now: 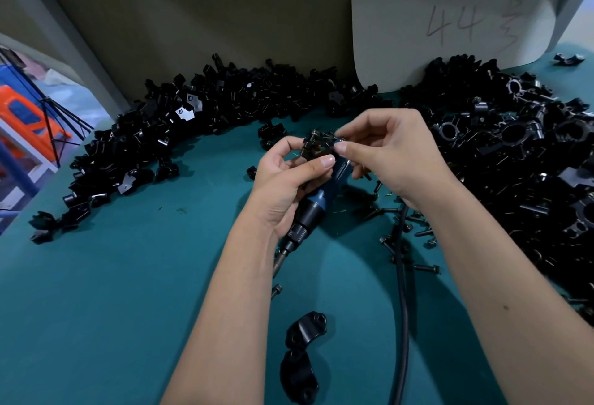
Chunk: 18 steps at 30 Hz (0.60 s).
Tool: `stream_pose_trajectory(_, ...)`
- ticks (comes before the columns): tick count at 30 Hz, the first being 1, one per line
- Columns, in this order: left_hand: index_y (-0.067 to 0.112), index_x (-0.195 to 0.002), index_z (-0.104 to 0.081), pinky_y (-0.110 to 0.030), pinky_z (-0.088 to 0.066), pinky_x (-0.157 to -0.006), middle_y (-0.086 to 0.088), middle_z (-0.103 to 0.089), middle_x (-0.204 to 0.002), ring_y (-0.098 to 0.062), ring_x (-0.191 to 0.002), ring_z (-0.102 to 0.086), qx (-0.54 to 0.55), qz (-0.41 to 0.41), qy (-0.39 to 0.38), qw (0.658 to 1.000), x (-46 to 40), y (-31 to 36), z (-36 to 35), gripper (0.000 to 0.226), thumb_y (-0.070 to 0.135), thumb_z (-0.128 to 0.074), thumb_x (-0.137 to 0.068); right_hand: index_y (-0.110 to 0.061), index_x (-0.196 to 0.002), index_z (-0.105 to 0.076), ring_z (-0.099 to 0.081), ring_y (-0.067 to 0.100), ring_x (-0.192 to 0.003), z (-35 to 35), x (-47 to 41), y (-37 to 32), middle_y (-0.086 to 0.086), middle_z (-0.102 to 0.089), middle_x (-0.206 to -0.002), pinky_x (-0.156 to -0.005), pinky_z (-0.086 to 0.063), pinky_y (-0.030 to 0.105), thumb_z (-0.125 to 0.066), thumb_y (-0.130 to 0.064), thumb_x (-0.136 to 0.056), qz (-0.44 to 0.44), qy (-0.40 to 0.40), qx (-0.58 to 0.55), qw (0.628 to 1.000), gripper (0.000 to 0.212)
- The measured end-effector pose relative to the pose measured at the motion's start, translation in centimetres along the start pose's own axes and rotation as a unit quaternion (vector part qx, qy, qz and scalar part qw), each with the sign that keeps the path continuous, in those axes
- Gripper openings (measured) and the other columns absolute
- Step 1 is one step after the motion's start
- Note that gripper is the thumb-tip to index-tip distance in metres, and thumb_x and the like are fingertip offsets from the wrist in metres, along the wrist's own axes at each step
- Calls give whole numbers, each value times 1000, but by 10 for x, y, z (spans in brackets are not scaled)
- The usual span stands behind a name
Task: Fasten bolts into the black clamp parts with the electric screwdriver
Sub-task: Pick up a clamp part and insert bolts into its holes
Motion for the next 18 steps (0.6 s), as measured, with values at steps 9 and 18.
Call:
stream_pose_trajectory(9, 11, -98, -64, -22, -59, -71, -8, -72, -85, -15, -72, -70, 41, 9, -21, 999, -1, -2, 3, 29, -2, -79, -77, -9, -83, -75, -60, 12, -62, -5, 4, 0, 6, -65, -68, -51, -50, 22, -75, -5, -92, -42, -19, -99, 994, 10)
stream_pose_trajectory(18, 12, -98, -64, -20, -57, -76, -6, -70, -88, -14, -78, -68, 60, 6, -30, 998, -2, -3, 3, 26, 0, -76, -78, -17, -92, -79, -54, 8, -64, -18, 9, 8, -3, -62, -75, -50, -45, 20, -78, -22, -84, -133, -61, -238, 960, 9)
Point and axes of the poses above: each hand's wrist, its own x-axis away from the middle knuckle, its own z-axis out of the back of the hand, y = z × x, the point moved 5 cm from there along -x, towards the middle knuckle
